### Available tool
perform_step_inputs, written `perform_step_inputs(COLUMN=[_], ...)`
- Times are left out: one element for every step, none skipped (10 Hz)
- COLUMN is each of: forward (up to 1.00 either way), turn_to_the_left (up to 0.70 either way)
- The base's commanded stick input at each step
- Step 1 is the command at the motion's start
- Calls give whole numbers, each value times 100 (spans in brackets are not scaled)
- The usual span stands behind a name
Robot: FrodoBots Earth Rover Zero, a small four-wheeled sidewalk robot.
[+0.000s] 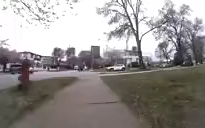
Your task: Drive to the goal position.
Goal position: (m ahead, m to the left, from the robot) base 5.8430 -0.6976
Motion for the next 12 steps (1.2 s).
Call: perform_step_inputs(forward=[100,100,100,100,100,100,100,100,100,100,100,100], turn_to_the_left=[0,0,30,32,0,0,0,0,0,0,0,0])
